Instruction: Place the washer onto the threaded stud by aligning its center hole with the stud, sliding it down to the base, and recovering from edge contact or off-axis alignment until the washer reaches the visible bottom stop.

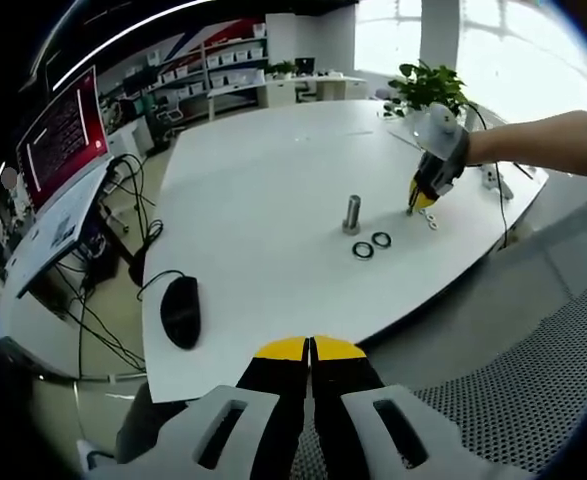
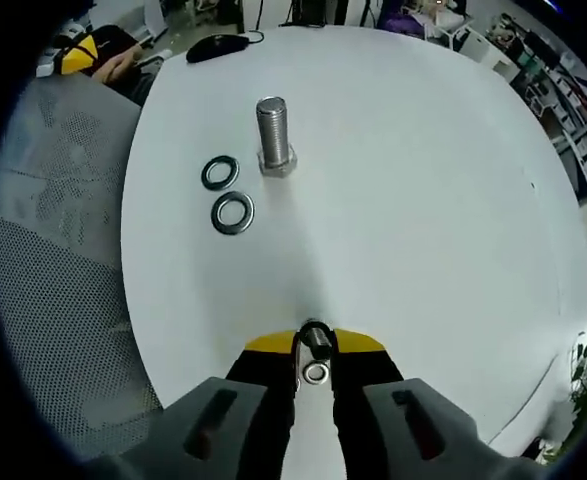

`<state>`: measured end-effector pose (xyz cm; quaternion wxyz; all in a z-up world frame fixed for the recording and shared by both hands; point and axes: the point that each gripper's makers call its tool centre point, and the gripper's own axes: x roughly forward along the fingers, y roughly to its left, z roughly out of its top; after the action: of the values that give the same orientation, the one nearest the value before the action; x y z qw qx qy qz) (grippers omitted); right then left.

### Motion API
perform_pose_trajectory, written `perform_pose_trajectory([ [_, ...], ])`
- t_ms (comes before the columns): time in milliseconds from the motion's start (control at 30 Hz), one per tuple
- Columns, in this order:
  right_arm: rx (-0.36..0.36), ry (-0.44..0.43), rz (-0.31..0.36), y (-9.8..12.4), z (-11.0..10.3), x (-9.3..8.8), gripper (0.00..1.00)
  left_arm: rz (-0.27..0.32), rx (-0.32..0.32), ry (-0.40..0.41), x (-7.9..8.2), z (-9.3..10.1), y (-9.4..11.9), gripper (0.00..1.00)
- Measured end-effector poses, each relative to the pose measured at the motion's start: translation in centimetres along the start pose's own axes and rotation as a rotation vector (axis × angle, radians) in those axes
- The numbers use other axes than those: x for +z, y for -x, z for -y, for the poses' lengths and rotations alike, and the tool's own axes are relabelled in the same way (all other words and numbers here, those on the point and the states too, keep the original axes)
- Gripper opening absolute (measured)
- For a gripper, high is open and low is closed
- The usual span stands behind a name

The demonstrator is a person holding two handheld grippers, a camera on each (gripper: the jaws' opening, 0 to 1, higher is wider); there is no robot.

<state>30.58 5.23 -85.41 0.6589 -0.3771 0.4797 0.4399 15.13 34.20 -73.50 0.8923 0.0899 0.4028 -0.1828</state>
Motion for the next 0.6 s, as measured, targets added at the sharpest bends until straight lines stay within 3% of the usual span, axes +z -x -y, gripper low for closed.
perform_pose_trajectory([
  [500, 0.011, 0.01, 0.0, -0.32, -0.45, -0.44, 0.14, -0.008, 0.001, 0.003, -0.08, 0.0, -0.09, 0.0],
  [600, -0.004, 0.031, 0.002, -0.46, -0.29, -0.6, 0.22, -0.01, 0.0, 0.004, -0.13, 0.0, -0.09, 0.0],
])
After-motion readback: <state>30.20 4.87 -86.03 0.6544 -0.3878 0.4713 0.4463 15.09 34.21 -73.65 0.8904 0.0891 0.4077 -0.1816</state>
